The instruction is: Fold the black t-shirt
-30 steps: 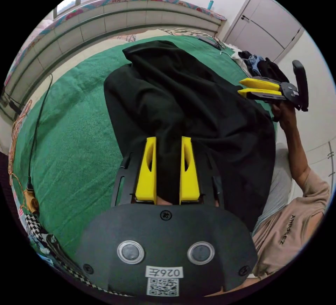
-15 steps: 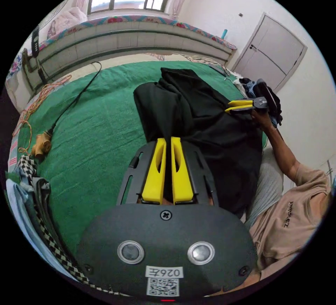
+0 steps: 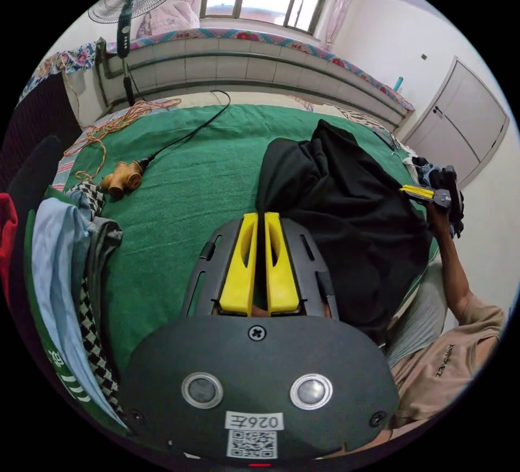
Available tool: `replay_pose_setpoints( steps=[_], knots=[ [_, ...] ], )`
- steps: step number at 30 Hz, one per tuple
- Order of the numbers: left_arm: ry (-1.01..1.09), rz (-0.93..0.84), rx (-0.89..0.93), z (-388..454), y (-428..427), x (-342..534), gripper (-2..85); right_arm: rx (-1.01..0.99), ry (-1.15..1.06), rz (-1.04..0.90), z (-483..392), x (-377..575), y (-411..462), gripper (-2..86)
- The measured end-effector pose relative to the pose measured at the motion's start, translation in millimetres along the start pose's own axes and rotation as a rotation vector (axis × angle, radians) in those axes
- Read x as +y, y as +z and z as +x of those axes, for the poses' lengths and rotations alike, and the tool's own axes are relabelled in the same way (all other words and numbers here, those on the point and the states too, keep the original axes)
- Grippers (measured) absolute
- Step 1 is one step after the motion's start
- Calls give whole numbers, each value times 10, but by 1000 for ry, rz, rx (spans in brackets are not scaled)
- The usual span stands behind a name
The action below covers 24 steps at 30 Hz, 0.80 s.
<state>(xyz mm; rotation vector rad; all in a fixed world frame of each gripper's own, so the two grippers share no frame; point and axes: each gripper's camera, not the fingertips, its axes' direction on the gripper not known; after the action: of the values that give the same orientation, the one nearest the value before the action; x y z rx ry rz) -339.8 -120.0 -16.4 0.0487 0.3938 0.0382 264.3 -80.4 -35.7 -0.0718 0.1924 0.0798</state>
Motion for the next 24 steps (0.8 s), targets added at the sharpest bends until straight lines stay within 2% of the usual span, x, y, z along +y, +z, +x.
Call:
replay_pose_setpoints(
  steps=[5, 8, 11, 12, 15, 19, 24],
  knots=[
    [-74, 73, 28, -196, -287, 172, -3, -45, 59, 19, 288, 181, -95, -14],
    [-107, 127, -32, -209, -451, 263, -5, -66, 87, 29, 436, 295, -155, -14],
    [-168, 281, -219, -180, -761, 423, -5, -76, 122, 44, 588, 418, -226, -14],
    [-159, 364, -229, -153, -879, 496, -5, -93, 138, 53, 656, 469, -256, -14],
    [-69, 459, -152, -56, -929, 530, 0, -140, 181, 79, 815, 590, -323, -14],
    [75, 395, -35, 125, -657, 315, 74, -171, 206, 118, 932, 730, -440, -14],
    [142, 190, 33, 303, -77, -38, 156, -146, 186, 168, 952, 842, -592, -14]
  ],
)
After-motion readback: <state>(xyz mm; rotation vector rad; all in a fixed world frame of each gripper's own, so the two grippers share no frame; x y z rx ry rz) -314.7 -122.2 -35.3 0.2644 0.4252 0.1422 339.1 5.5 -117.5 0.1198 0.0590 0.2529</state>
